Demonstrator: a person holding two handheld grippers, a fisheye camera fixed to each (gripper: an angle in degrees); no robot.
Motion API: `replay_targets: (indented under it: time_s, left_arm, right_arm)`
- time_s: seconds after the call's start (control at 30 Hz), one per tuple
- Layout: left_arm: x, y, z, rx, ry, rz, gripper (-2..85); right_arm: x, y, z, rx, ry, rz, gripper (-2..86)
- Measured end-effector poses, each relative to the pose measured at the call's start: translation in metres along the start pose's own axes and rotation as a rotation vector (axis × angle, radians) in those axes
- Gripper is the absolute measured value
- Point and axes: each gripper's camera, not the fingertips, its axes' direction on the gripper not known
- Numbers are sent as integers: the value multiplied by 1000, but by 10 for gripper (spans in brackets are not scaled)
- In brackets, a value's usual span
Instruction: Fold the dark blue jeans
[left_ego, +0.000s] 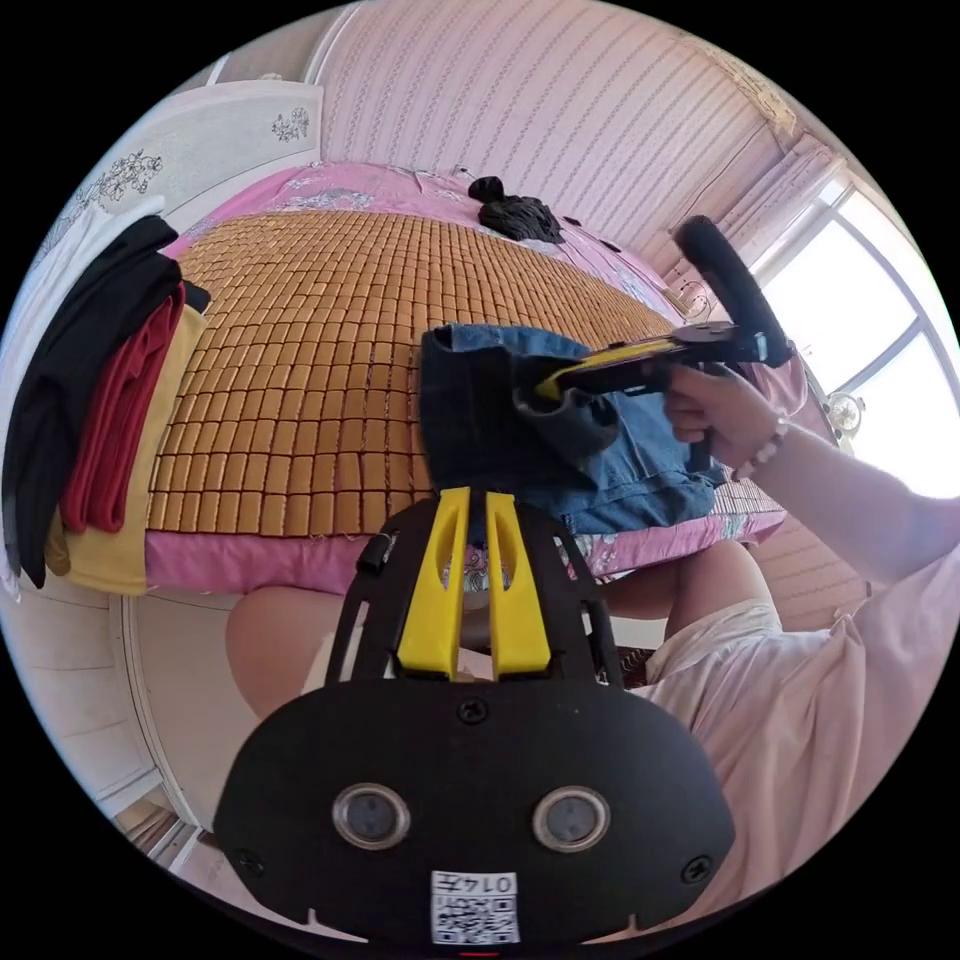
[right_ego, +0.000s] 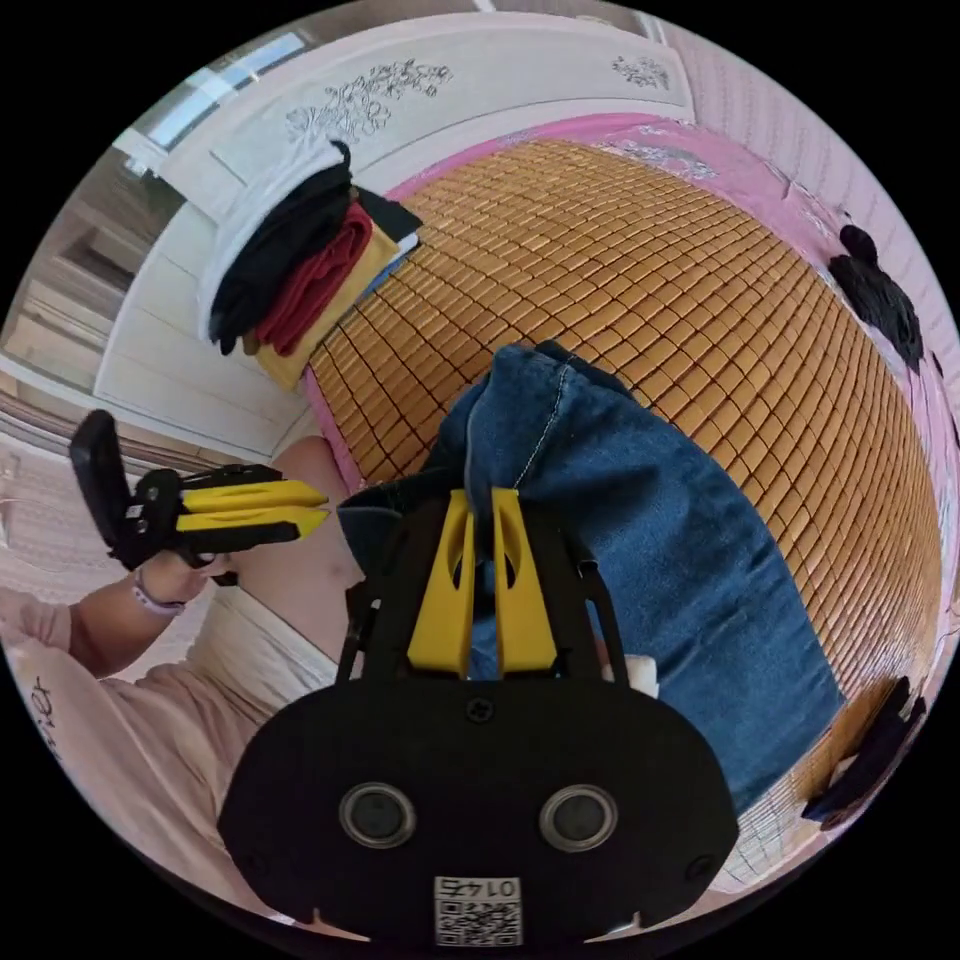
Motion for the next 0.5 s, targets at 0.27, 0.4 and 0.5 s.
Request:
replay_targets:
  time_s: [0.27,0.4,0.5]
  left_arm:
    - [-8,-50,12,-14,3,18,84]
    - [11,-104,34,-50,-57,62,113]
    - [23,-138,66,-145,-125,79,107]
  right_arm:
    - [69,181,-209,580,68,263,20]
    - [75,285,-303,748,364,417,21]
    - [77,340,-348,813,530,527,22]
